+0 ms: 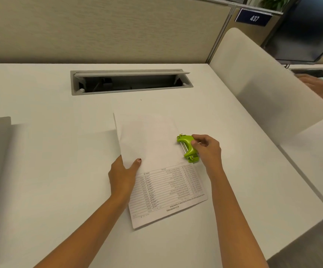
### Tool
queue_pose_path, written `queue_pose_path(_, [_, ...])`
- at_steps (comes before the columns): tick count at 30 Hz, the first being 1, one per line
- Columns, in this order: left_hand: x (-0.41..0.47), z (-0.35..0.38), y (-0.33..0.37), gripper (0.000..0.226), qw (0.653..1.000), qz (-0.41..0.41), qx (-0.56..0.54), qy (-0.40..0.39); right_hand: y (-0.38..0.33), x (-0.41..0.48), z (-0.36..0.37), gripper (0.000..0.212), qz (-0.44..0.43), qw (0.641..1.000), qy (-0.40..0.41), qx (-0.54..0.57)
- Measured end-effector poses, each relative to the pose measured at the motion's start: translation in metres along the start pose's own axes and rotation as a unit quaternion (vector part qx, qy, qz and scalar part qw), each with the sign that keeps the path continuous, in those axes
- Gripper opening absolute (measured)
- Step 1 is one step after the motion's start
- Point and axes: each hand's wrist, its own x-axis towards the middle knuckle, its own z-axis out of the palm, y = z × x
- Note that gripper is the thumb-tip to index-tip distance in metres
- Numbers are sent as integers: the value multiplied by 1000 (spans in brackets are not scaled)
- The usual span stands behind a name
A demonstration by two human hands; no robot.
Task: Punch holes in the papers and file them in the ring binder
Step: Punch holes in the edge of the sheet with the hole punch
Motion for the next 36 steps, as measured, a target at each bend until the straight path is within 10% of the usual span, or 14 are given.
queue_pose_path(36, [-9, 4, 2, 24, 999, -12, 7, 29, -45, 35, -5, 13, 241, 956, -113, -125])
